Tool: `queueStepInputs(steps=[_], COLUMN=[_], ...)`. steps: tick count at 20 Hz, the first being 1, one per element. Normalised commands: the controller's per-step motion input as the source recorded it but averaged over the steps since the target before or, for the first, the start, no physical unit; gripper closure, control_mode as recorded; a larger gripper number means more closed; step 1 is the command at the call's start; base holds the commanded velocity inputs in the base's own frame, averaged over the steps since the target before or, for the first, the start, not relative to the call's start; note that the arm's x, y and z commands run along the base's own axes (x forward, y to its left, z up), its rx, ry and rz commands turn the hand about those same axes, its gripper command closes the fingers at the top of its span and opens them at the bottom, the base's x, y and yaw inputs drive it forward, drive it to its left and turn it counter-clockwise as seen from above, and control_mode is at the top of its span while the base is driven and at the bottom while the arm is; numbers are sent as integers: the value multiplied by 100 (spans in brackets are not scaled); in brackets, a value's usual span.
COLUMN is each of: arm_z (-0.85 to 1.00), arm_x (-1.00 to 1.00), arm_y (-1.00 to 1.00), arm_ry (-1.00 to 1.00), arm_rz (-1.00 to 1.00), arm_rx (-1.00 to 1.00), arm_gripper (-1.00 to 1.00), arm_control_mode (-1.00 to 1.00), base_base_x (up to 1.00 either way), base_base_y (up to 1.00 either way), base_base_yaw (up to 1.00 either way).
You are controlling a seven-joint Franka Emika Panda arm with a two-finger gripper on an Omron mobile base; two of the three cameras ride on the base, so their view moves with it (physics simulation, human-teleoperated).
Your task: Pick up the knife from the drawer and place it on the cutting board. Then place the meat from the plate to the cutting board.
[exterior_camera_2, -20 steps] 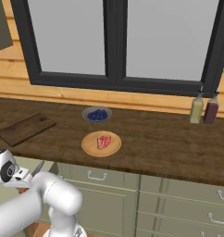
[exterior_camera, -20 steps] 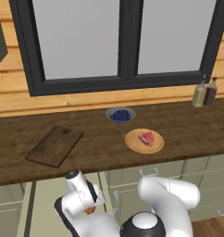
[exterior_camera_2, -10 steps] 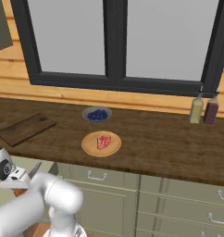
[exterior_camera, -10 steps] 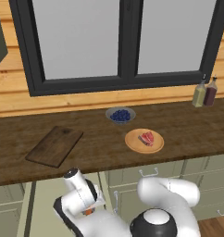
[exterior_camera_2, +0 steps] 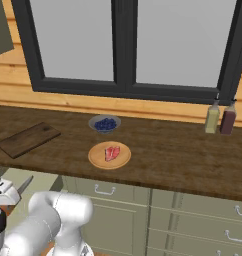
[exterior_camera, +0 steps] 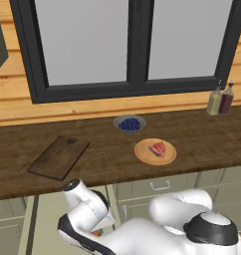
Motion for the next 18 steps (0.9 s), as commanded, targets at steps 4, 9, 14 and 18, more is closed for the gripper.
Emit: queueStepInputs(steps=[4,9,14,18], arm_z=[69,78,75,73], arm_x=[-69,-35,-39,-26], arm_y=[0,0,0,0], arm_ry=[-4,-19,-19,-14], arm_rz=[0,1,1,2], arm_rx=[0,0,0,0], arm_gripper=[100,100,100,100], arm_control_mode=[-100,-100,-100,-100], base_base_x=[0,0,0,0], base_base_y=[0,0,0,0], base_base_yaw=[0,0,0,0])
